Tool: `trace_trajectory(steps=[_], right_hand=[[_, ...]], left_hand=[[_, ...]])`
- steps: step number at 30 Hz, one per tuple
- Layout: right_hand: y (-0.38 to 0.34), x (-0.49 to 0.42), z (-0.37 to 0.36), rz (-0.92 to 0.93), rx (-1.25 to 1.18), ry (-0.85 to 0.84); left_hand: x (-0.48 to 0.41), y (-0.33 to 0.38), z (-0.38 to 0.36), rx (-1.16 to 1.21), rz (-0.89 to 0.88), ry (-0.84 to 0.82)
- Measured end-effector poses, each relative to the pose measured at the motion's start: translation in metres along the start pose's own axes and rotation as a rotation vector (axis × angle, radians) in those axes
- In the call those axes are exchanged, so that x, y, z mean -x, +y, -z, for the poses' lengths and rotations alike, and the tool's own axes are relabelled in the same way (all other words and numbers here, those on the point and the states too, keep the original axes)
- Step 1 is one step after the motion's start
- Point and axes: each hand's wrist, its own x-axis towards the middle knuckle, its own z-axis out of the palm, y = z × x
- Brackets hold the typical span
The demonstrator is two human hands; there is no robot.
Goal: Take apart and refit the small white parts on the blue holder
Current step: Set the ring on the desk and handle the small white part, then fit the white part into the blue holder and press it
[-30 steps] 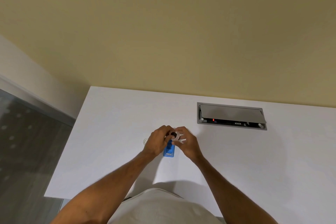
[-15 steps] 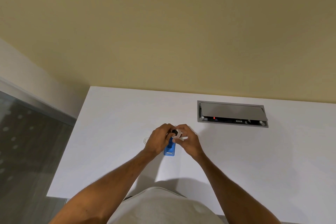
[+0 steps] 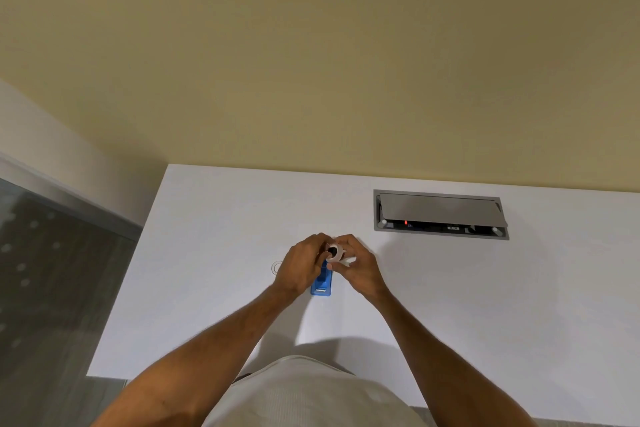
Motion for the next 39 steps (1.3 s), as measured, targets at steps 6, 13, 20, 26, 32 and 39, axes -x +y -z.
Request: trace_trajectory(steps=[6, 13, 20, 26, 32, 39], right_hand=[[0.002, -0.003, -0.001, 0.019, -0.012, -0.013], [0.009, -0.003, -0.003, 0.032, 0.035, -0.027], [0.014, -0.005, -0.006, 0.004, 0.035, -0.063], [0.019, -0.009, -0.01, 0.01, 0.101, -0.066], [0.019, -0.014, -0.014, -0.002, 0.341, -0.061], [0.022, -0.018, -0.023, -0.011, 0.658, -0.132]], left_hand=[[0.001, 0.003, 0.002, -0.047, -0.009, -0.013], [0.0, 0.004, 0.008, -0.126, -0.068, -0.068], [-0.003, 0.001, 0.01, -0.15, -0.074, -0.141], [-0.003, -0.002, 0.009, -0.091, 0.005, -0.122], [0.005, -0.01, 0.001, 0.065, 0.221, -0.076], [0.002, -0.034, -0.001, 0.193, 0.526, -0.212]])
